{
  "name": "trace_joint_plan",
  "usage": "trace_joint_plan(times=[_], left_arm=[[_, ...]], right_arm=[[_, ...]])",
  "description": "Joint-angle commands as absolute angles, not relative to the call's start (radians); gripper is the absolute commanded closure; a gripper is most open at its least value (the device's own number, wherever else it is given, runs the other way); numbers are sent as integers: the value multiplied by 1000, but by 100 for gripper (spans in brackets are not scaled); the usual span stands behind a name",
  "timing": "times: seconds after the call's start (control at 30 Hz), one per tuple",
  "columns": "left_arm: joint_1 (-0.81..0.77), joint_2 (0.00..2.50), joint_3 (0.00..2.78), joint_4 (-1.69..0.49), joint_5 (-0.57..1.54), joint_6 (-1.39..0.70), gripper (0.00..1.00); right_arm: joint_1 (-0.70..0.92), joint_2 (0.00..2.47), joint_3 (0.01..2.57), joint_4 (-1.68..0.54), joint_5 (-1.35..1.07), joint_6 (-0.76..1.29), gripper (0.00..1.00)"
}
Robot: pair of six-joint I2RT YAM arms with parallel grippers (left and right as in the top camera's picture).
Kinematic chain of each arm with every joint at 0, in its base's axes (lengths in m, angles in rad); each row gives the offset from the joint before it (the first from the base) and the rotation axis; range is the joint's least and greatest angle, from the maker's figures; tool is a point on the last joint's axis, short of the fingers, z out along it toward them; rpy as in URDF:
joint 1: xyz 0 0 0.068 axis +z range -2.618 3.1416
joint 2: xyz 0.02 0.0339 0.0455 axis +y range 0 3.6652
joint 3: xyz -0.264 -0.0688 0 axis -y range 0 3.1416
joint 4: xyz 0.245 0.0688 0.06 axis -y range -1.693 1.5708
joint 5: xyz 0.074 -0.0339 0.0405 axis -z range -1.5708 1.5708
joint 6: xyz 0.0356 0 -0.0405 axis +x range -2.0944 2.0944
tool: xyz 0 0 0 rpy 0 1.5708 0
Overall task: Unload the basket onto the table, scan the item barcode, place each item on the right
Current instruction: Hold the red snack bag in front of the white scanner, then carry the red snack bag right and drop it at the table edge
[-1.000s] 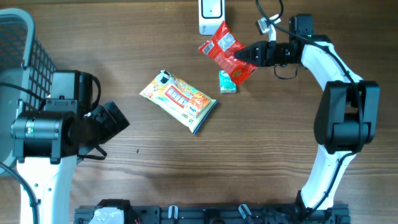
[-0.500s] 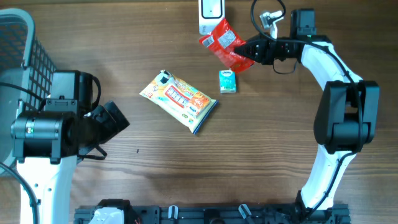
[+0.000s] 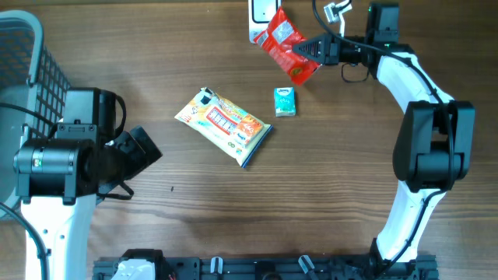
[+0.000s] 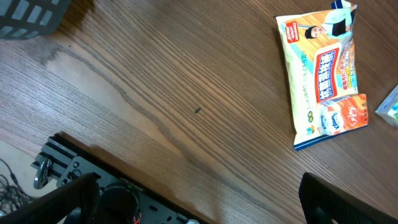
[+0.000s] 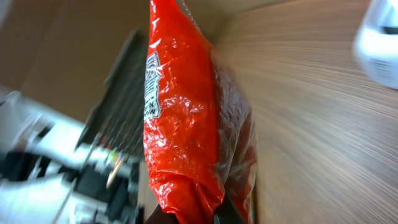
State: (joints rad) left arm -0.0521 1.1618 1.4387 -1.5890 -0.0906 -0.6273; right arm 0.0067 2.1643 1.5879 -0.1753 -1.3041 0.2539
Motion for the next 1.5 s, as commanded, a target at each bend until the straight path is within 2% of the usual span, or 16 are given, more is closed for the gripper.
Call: trace_joint_plan(times=[0.0, 0.13, 0.2, 0.23, 0.33, 0.43, 0.57, 0.77, 0.97, 1.23, 1.47], left_arm=[[-47, 1165, 1435, -1587, -86, -641, 0], [-47, 1165, 1435, -1587, -86, -641, 0], [-47, 1165, 1435, -1587, -86, -641, 0], [-47, 1165, 1435, -1587, -86, -641, 0], [-47, 1165, 1435, -1587, -86, -641, 0], [-47, 1165, 1435, -1587, -86, -641, 0], [-47, 1165, 1435, -1587, -86, -641, 0], [-47, 1165, 1435, -1587, -86, -641, 0], [-47, 1165, 1435, -1587, -86, -641, 0], [-47, 1165, 1435, -1587, -86, -641, 0], [-47, 1165, 1435, -1587, -86, -641, 0]], right_arm=[[-6, 2156, 1647, -212, -1003, 421, 96], [37, 2099, 1737, -440, -513, 328, 96], [85, 2080, 1799, -555, -178, 263, 96], [131, 2079, 1839, -604, 75, 225, 96], [266, 2083, 1851, -573, 540, 16, 96], [392, 2118, 1851, -401, 778, -257, 96], [476, 2169, 1851, -159, 823, -455, 96], [548, 2297, 1851, 128, 717, -712, 96], [579, 2366, 1851, 177, 657, -796, 96], [581, 2373, 1851, 170, 651, -812, 96], [464, 2373, 1850, 157, 848, -777, 96]])
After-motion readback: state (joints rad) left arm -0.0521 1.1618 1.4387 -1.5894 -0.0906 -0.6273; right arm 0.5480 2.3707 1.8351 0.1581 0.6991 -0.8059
